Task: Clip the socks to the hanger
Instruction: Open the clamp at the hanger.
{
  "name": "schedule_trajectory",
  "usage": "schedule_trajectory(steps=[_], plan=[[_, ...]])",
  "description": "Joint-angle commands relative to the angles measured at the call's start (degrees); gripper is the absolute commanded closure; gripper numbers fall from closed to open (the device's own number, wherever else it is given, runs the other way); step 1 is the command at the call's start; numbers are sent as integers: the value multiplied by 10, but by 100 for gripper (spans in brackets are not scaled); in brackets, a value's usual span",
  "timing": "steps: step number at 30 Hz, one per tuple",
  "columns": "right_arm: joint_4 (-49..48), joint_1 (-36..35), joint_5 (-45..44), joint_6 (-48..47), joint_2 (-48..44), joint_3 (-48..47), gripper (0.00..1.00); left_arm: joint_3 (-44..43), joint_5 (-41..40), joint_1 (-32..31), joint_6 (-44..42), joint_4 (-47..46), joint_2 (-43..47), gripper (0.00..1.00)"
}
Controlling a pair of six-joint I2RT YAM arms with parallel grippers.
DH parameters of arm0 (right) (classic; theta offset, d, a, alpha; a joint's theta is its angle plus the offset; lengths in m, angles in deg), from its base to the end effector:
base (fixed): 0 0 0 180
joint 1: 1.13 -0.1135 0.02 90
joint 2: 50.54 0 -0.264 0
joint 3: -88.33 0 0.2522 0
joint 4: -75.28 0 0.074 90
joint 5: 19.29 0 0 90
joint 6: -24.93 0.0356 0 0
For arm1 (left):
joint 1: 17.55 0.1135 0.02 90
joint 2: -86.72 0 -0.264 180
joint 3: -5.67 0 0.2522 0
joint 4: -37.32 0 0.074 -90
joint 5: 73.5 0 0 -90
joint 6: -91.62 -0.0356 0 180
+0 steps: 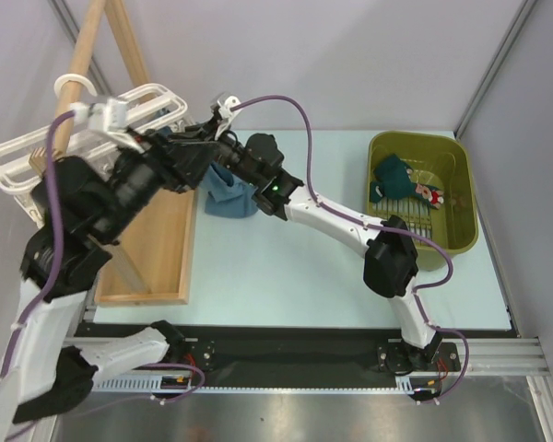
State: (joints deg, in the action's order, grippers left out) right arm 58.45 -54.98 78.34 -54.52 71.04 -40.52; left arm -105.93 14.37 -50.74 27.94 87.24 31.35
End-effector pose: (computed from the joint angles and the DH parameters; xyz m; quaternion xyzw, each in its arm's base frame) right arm 0.2960 0.4131 0.4149 -0.2521 0.4838 0.4768 0.6892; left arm 0.1004 -0.0641 0.5524 0.0261 0.6666 -0.3589 0.6528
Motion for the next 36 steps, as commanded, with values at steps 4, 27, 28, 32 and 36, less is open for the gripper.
schedule_trajectory(steps=[4, 27, 28, 32, 36], plan=[[27, 15, 2, 8, -13, -17, 100, -81, -188, -126, -62, -14, -84, 49], [152, 95, 256, 116, -55, -45, 100, -190, -397, -112, 142, 146, -192, 47], [154, 97, 271, 118, -55, -46, 100, -190, -385, -102, 155, 151, -192, 47], [171, 101, 283, 120, -57, -55, 100, -174, -391, -98, 205, 166, -197, 54], [174, 100, 293, 128, -51, -61, 100, -116, -441, -98, 204, 132, -153, 54]])
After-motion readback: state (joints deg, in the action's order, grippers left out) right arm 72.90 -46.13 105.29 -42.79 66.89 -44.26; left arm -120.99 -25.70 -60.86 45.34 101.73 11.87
